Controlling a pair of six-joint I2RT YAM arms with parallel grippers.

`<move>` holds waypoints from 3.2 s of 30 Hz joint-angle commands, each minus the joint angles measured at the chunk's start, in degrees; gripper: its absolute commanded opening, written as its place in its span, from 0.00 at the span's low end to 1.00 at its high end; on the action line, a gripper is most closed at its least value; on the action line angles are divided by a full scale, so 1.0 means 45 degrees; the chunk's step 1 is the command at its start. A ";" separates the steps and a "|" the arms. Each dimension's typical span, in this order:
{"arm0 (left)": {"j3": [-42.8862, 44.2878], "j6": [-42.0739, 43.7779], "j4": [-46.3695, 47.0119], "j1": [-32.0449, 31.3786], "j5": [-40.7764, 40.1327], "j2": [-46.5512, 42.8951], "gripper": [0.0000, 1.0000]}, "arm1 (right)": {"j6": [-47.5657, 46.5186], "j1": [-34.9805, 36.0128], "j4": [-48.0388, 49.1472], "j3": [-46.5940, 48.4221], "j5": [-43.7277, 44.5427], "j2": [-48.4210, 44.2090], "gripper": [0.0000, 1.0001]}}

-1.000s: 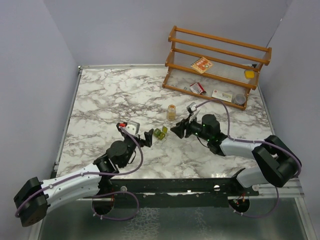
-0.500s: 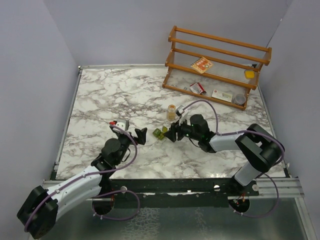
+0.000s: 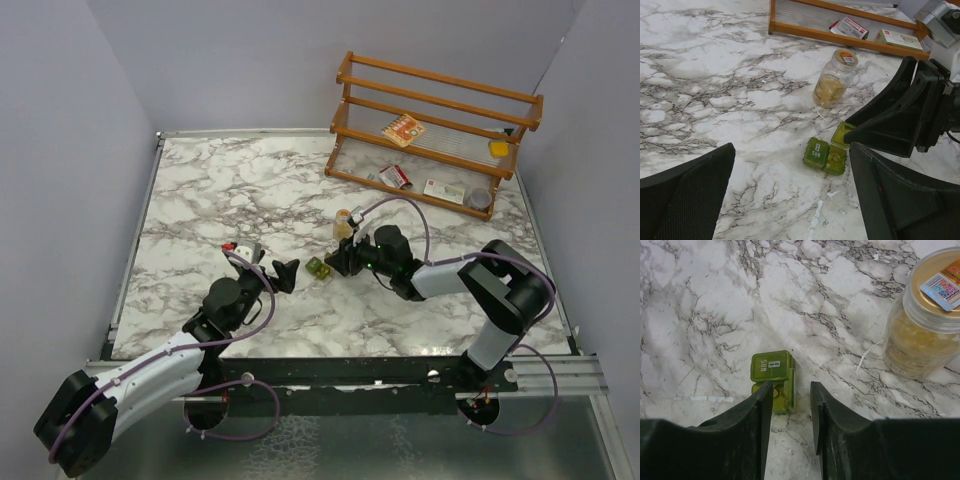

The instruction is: Sort the pills into containers

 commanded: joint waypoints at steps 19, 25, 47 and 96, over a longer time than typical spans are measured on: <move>-0.0020 -0.0229 0.0465 0.0101 0.0280 0.0204 0.99 | -0.0384 0.0142 0.0619 0.0457 0.0612 0.0804 0.16; 0.0014 -0.0249 0.0483 0.0101 0.0268 0.0420 0.99 | -0.0575 0.0378 0.0323 0.0683 0.0827 0.0830 0.01; -0.0026 0.0560 0.0613 0.0206 0.2118 -0.0648 0.99 | -0.1342 0.0755 -0.3943 0.0557 0.2085 -0.3699 0.01; 0.3900 -0.5239 0.6320 0.2765 1.3709 0.7898 0.97 | -0.1279 0.0748 -0.7691 -0.0013 0.0546 -0.9142 0.01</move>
